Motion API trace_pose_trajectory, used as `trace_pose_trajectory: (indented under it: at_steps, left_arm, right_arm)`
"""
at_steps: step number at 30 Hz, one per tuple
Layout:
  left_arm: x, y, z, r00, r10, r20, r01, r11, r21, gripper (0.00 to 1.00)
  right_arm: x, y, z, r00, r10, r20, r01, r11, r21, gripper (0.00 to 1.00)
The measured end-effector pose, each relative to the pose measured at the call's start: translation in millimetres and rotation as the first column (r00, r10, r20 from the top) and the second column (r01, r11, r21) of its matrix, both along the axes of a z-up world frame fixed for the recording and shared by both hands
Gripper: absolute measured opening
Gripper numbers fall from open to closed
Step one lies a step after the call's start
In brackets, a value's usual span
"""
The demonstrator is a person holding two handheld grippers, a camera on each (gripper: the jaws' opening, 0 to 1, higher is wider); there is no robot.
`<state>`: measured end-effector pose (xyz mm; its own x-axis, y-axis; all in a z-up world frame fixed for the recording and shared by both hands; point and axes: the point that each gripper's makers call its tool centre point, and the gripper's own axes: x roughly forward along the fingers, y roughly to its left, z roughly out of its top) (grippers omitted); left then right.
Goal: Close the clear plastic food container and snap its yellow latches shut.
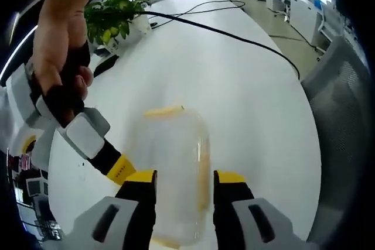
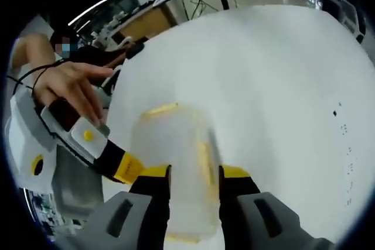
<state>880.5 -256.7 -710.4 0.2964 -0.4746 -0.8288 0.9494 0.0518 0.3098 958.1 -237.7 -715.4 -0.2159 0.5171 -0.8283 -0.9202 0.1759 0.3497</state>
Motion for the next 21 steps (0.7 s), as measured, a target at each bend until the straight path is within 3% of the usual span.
trace_pose_trajectory:
  at_steps: [3, 9, 11, 14, 21]
  left_arm:
    - [-5.2, -1.9, 10.0, 1.0, 0.017, -0.001, -0.017, 0.999, -0.036, 0.35]
    - [-12.9, 3.4, 22.8, 0.998, 0.059, -0.008, -0.06, 0.996, -0.069, 0.33]
    - [-13.0, 7.6, 26.9, 0.997, 0.072, 0.001, -0.072, 0.995, -0.072, 0.33]
    - [-11.7, 15.4, 34.4, 0.994, 0.107, 0.008, -0.106, 0.99, -0.09, 0.33]
    - [-10.4, 36.5, 42.5, 0.981, 0.192, -0.028, -0.194, 0.971, -0.137, 0.34]
  right_arm:
    - [0.1, 1.0, 11.7, 0.999, -0.053, 0.008, 0.053, 0.998, 0.029, 0.33]
    - [-20.3, -1.8, 22.7, 0.998, -0.033, 0.052, 0.033, 0.999, -0.002, 0.33]
    - [-32.7, -3.7, 26.8, 0.998, -0.034, 0.059, 0.035, 0.999, -0.014, 0.34]
    - [-35.5, -2.8, 33.8, 0.996, -0.056, 0.07, 0.056, 0.998, -0.008, 0.35]
    - [-50.4, -3.4, 42.5, 0.989, -0.093, 0.111, 0.094, 0.996, -0.003, 0.39]
